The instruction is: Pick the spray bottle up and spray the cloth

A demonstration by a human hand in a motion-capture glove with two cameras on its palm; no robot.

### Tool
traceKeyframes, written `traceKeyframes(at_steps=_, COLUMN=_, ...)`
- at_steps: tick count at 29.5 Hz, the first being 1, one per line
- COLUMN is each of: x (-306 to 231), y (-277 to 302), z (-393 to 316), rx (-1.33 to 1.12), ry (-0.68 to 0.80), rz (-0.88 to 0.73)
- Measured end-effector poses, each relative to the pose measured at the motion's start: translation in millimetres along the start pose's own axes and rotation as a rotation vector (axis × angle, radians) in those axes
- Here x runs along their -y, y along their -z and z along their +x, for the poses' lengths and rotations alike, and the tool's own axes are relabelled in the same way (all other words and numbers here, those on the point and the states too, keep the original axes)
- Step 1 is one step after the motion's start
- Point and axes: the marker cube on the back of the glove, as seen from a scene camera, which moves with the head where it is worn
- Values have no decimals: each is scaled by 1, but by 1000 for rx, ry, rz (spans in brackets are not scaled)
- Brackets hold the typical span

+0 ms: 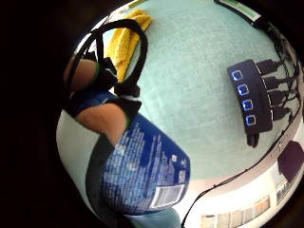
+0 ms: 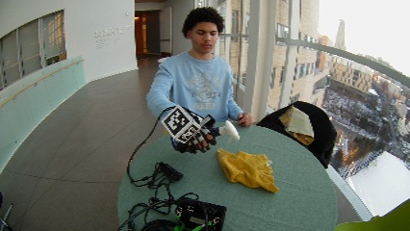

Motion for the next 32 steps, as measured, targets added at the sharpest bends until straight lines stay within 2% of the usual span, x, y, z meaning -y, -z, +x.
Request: traceKeyframes(at_steps=32, x=3, y=-4, z=-6, rx=21, ry=9, rz=-26)
